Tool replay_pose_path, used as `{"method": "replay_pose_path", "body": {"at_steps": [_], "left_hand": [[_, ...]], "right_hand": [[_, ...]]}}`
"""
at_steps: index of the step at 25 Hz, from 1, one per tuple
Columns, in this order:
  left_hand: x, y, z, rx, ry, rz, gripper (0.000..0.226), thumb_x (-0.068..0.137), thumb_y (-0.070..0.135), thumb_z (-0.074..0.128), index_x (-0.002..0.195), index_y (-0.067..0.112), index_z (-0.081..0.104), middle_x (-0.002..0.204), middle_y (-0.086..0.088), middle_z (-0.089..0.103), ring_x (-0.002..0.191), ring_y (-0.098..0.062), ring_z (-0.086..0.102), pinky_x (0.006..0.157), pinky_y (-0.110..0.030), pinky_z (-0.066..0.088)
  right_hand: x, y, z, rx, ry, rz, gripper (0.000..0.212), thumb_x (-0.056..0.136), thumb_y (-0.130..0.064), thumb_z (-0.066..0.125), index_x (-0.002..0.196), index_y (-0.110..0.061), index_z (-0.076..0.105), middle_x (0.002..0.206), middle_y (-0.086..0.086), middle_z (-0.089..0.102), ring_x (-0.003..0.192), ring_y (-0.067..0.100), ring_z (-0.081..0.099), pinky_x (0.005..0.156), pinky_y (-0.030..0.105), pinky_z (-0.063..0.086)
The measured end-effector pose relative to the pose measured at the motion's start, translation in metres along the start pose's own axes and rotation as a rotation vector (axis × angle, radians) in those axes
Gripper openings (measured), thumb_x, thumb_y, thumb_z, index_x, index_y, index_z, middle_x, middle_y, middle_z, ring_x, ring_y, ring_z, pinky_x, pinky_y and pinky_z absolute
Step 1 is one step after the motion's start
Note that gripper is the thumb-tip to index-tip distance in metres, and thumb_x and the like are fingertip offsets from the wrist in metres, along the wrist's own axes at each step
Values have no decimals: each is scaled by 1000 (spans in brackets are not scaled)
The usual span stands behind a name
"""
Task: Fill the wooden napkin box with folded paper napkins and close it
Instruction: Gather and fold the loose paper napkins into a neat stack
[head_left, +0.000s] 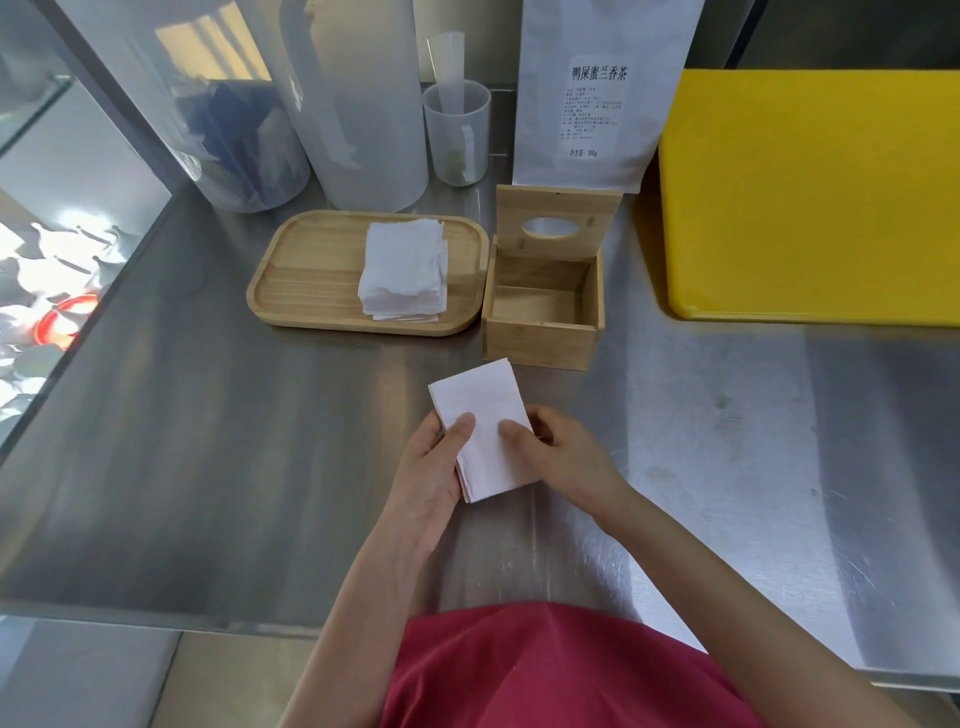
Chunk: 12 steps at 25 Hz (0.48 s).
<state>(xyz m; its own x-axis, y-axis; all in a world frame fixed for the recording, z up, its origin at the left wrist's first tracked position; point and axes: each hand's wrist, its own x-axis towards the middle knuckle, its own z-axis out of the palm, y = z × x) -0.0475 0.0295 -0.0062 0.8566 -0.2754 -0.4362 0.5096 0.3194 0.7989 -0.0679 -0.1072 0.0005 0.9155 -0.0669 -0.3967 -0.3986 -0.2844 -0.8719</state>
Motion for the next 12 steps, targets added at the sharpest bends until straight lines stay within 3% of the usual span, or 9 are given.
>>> {"method": "replay_pose_path", "body": {"at_steps": [4,8,12], "left_hand": [[3,1,1,-80,-13,41,22,90,9,47,108,14,59,99,-4,71,88,-17,68,77,-31,57],[4,5,-7,-6,-14,19,21,87,17,54,107,13,59,101,-5,69,92,-18,67,70,-27,58],[6,10,-17,132,-22,-19,18,86,23,56,101,16,61,98,-3,68,94,-18,65,71,-27,59]], "right_hand": [[-2,0,-3,-28,-30,-30,26,88,-29,52,111,-17,55,105,-1,63,96,17,60,86,35,49],[-2,0,-13,-83,-49,-76,22,85,-22,56,106,-17,57,101,0,64,95,20,60,86,39,48],[1,-3,-31,-89,-12,-121,18,81,-22,61,96,-28,54,88,-18,55,83,8,56,75,25,49]]}}
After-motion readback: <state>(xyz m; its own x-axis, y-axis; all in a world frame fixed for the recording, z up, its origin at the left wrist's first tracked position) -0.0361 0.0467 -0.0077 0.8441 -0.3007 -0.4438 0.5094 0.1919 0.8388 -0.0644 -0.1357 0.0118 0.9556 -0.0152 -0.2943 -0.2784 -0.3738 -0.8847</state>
